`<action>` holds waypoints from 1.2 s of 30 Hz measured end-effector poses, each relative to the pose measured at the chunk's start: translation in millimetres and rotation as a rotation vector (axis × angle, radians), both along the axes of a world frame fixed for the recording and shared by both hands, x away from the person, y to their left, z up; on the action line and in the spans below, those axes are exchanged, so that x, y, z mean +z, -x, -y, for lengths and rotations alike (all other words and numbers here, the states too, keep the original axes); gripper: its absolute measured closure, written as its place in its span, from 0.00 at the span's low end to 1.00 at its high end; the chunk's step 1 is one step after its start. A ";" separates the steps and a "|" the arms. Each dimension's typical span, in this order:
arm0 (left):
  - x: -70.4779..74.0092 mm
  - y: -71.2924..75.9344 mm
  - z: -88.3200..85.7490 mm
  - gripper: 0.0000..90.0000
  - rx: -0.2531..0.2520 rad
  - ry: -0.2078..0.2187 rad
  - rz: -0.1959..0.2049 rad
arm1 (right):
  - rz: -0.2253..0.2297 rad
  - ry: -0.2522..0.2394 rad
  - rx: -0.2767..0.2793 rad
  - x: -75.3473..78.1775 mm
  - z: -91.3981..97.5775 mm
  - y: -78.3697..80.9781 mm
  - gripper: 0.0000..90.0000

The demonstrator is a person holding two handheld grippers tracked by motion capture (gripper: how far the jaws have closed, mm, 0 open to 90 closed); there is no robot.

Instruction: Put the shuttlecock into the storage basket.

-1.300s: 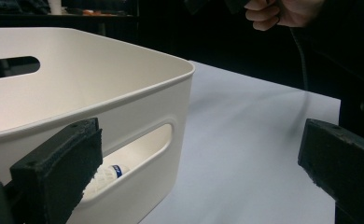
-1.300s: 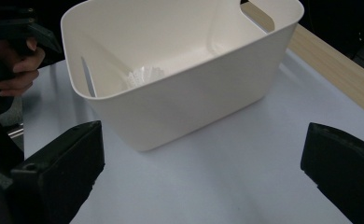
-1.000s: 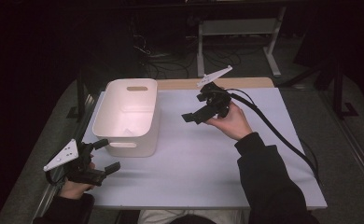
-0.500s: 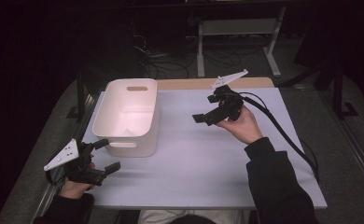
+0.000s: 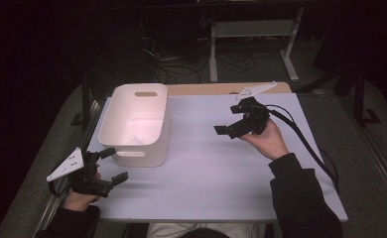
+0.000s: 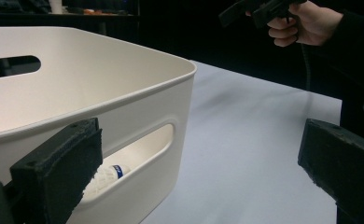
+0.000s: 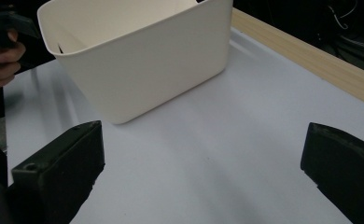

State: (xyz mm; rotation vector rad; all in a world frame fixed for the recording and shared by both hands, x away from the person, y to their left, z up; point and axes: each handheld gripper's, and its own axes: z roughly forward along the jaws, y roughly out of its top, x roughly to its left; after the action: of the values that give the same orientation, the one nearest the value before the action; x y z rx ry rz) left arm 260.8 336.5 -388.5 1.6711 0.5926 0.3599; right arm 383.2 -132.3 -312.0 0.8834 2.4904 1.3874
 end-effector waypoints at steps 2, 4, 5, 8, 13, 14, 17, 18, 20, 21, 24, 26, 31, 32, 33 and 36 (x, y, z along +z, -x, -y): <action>0.0 0.0 0.0 0.00 0.000 0.000 -0.001 | 0.009 -0.011 -0.004 -1.2 4.3 2.3 0.00; 0.0 0.0 0.0 0.00 0.001 0.002 -0.001 | 0.011 -0.027 -0.007 -3.1 10.5 5.1 0.00; 0.0 0.0 0.1 0.00 0.001 0.002 -0.001 | 0.011 -0.027 -0.007 -3.1 10.5 5.1 0.00; 0.0 0.0 0.0 0.00 0.001 0.002 -0.001 | 0.010 -0.031 -0.013 -6.5 15.5 8.0 0.00; 0.0 0.1 0.1 0.00 0.001 0.000 -0.001 | 0.011 -0.029 -0.018 -18.0 21.4 14.3 0.00; -0.1 0.1 0.1 0.00 0.000 0.000 -0.001 | 0.010 -0.032 -0.018 -20.5 22.6 15.7 0.00; 0.0 0.2 0.0 0.00 0.002 0.005 0.000 | 0.005 -0.037 -0.023 -26.8 27.0 18.8 0.00; 0.1 0.3 0.0 0.00 0.003 0.006 0.000 | 0.002 -0.042 -0.025 -28.3 28.7 19.9 0.00; 0.1 0.1 -0.1 0.00 0.002 0.001 0.000 | 0.000 -0.050 -0.030 -30.3 32.2 21.5 0.00; 0.1 0.1 -0.1 0.00 0.001 0.001 0.000 | 0.001 -0.051 -0.031 -31.0 33.7 22.3 0.00; 0.1 0.0 -0.1 0.00 0.003 0.003 0.001 | 0.008 -0.057 -0.034 -33.2 37.7 25.0 0.00; 0.1 0.0 -0.1 0.00 0.002 0.003 0.001 | 0.008 -0.057 -0.037 -35.7 40.1 26.9 0.00; 0.1 0.0 -0.3 0.00 0.003 0.002 0.002 | -0.005 -0.072 -0.047 -44.6 47.6 29.9 0.00; 0.1 0.0 -0.2 0.00 0.003 0.002 0.001 | -0.008 -0.068 -0.051 -46.3 48.8 30.5 0.00; 0.1 0.0 -0.2 0.00 0.002 0.001 0.001 | -0.007 -0.064 -0.051 -47.6 49.7 31.1 0.00; 0.1 0.0 -0.2 0.00 0.003 0.001 0.001 | -0.007 -0.074 -0.055 -49.8 53.4 32.8 0.00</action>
State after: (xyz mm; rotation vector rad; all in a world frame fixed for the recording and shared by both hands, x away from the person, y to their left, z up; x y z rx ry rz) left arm 260.8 336.7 -388.4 1.6692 0.5943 0.3621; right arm 350.3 -185.7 -361.8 0.9643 2.4147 1.4694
